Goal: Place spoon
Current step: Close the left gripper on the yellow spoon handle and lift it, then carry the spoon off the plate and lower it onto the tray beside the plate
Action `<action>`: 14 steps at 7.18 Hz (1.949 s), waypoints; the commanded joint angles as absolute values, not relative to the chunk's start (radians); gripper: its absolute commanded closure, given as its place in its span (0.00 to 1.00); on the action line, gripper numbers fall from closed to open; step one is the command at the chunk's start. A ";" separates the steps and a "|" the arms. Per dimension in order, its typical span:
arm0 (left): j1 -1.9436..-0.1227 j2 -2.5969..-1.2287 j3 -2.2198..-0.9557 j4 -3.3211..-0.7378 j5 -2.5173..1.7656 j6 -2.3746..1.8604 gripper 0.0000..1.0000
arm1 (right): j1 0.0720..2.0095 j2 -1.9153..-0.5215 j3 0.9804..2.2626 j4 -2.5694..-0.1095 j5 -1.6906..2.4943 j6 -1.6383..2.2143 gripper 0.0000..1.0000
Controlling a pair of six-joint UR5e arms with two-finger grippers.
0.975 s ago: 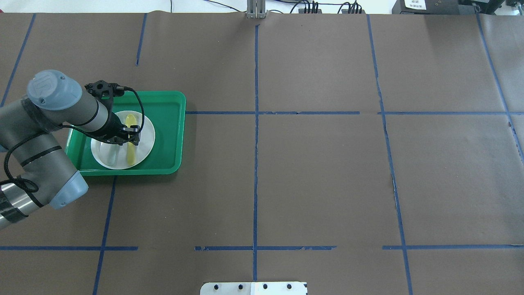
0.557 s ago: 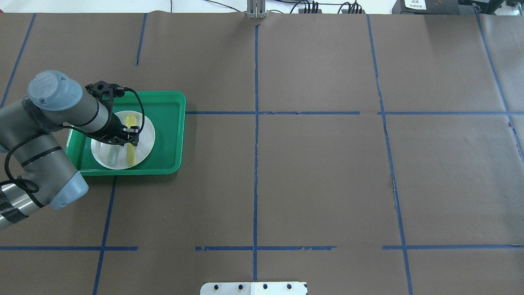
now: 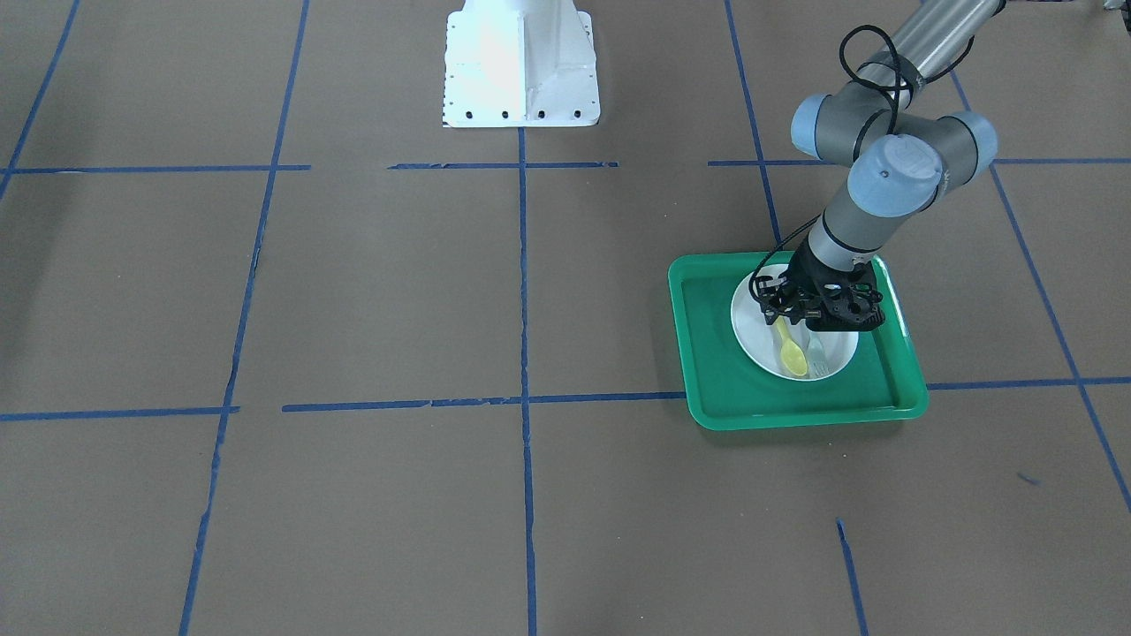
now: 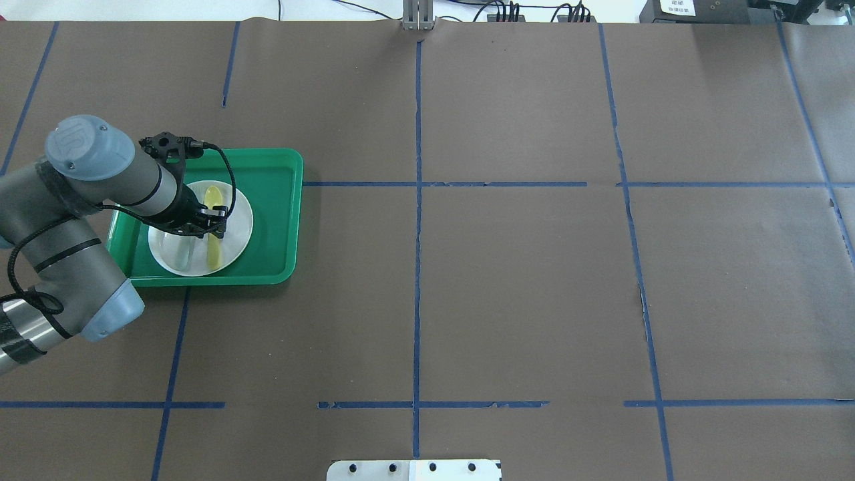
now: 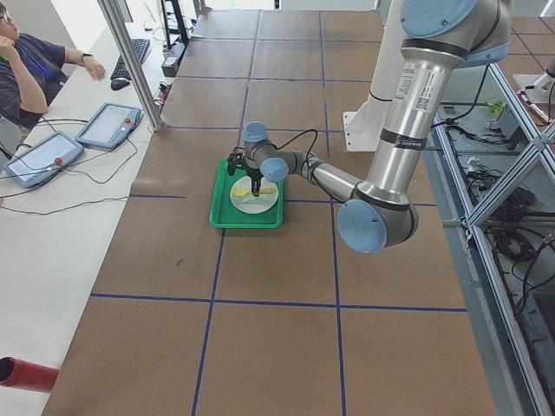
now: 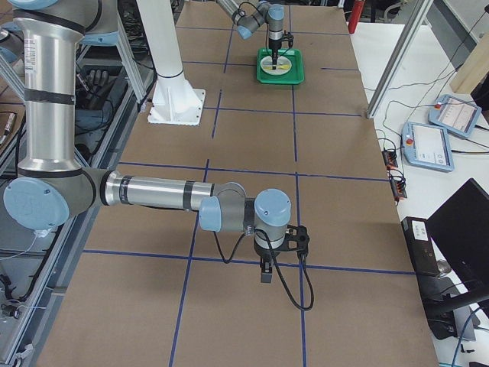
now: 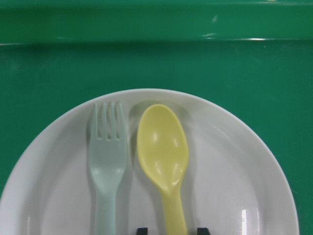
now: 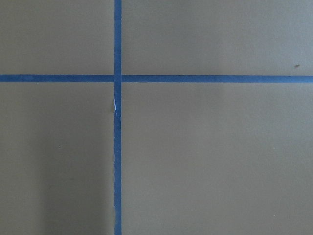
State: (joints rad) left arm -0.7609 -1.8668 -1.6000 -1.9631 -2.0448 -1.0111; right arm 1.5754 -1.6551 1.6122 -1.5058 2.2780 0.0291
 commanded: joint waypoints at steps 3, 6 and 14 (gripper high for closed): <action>-0.761 -1.867 -1.603 -1.957 -2.048 -1.012 0.78 | 1.575 -1.655 1.612 -1.506 2.278 0.029 0.00; -0.767 -1.862 -1.618 -1.951 -2.048 -1.015 0.88 | 1.575 -1.655 1.612 -1.505 2.278 0.029 0.00; -0.729 -2.015 -1.605 -1.884 -1.953 -1.209 0.93 | 1.575 -1.654 1.612 -1.506 2.278 0.029 0.00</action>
